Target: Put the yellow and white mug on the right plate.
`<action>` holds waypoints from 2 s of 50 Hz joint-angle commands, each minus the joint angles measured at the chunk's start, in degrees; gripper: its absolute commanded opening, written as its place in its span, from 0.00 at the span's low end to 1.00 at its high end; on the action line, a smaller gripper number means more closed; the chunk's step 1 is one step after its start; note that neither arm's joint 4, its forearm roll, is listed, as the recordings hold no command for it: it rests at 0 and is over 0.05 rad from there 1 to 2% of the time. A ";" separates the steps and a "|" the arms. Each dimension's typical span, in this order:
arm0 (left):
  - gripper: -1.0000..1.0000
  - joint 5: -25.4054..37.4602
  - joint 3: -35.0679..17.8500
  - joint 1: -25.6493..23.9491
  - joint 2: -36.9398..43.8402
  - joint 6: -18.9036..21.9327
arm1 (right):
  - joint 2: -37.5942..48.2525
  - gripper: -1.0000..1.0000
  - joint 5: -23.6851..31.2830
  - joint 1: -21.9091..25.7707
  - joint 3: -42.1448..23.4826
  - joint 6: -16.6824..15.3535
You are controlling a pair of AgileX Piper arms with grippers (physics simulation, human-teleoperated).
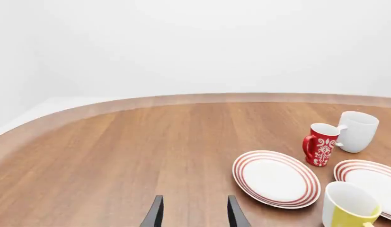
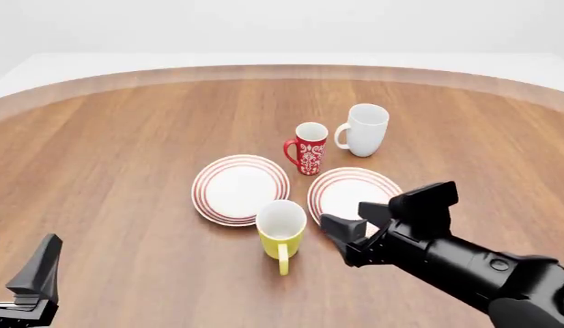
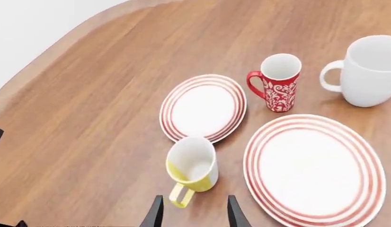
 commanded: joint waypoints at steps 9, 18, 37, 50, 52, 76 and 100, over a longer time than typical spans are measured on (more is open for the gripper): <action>1.00 0.00 0.00 0.00 0.00 0.00 | 9.61 1.00 -2.11 3.10 -3.38 -0.59; 1.00 0.00 0.00 0.00 0.00 0.00 | 9.94 1.00 1.10 3.50 -5.21 -0.91; 1.00 0.00 0.00 0.00 0.00 0.00 | 16.40 1.00 -3.49 4.19 -5.39 0.80; 1.00 0.00 0.00 0.00 0.00 0.00 | 19.28 1.00 -5.42 4.49 -5.87 1.93; 1.00 0.00 0.00 0.00 0.00 0.00 | 19.64 1.00 -5.67 4.57 -5.87 1.98; 1.00 0.00 0.00 0.00 0.00 0.00 | 27.76 1.00 -15.17 6.27 -3.80 5.51; 1.00 0.00 0.00 0.00 0.00 0.00 | 33.10 1.00 -20.70 7.32 -3.57 7.73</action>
